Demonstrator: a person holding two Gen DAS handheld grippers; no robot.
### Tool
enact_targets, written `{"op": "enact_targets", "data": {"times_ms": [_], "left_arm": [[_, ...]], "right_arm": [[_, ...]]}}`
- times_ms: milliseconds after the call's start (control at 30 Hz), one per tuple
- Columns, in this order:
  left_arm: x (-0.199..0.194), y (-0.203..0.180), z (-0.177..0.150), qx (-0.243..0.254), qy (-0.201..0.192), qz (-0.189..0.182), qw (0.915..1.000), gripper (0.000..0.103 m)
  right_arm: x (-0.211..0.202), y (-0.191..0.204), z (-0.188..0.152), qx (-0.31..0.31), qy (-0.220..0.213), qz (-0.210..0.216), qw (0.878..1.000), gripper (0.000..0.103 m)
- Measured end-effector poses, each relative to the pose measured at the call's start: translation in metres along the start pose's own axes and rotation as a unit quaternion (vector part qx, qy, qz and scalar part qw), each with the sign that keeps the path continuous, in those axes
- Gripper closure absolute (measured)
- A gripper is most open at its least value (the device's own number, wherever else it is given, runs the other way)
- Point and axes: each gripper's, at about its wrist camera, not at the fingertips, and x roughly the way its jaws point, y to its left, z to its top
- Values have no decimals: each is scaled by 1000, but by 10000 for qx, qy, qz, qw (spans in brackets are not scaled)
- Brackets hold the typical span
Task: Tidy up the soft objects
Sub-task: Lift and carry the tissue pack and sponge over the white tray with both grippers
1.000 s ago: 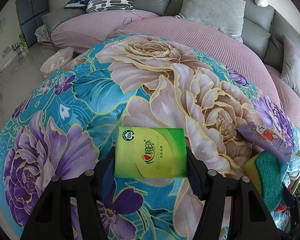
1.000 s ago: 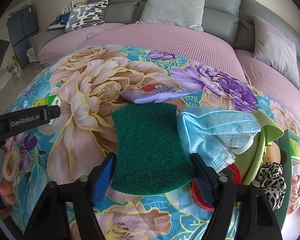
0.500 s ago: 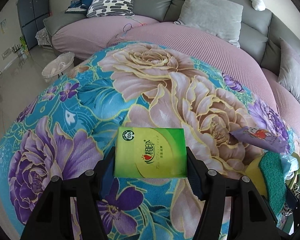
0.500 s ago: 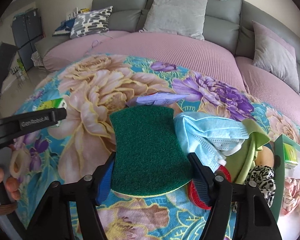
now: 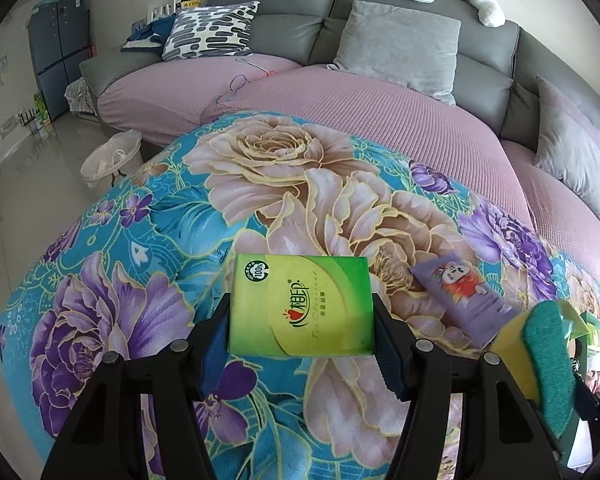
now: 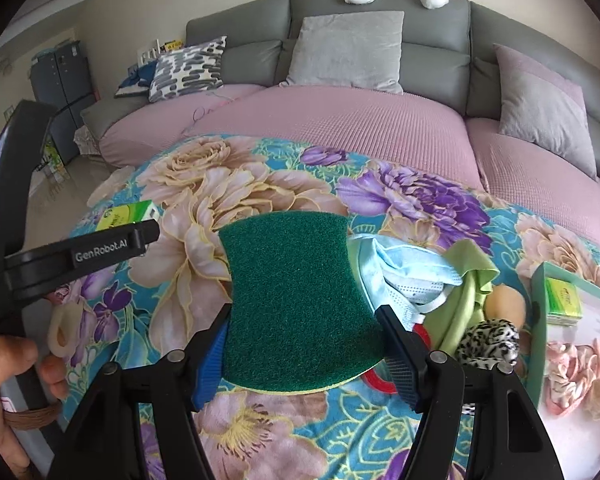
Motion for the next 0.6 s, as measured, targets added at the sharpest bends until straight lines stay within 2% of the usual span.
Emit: {"op": "enact_targets", "data": {"times_ms": [233,433,600], "left_arm": [[-8,-10,-2,93,-41,-26,9999,38],[-12,-14,-1,131,-89,-10,9999,38],[-16,-18,-1,186,-130,4,9997,38]], "right_arm": [[-14,-15,-1,156,-99,15,9998,31],[-46,-20,5,253,-747,275,9965,31],[-57,-26,7,317,-905,171,9952,31]]}}
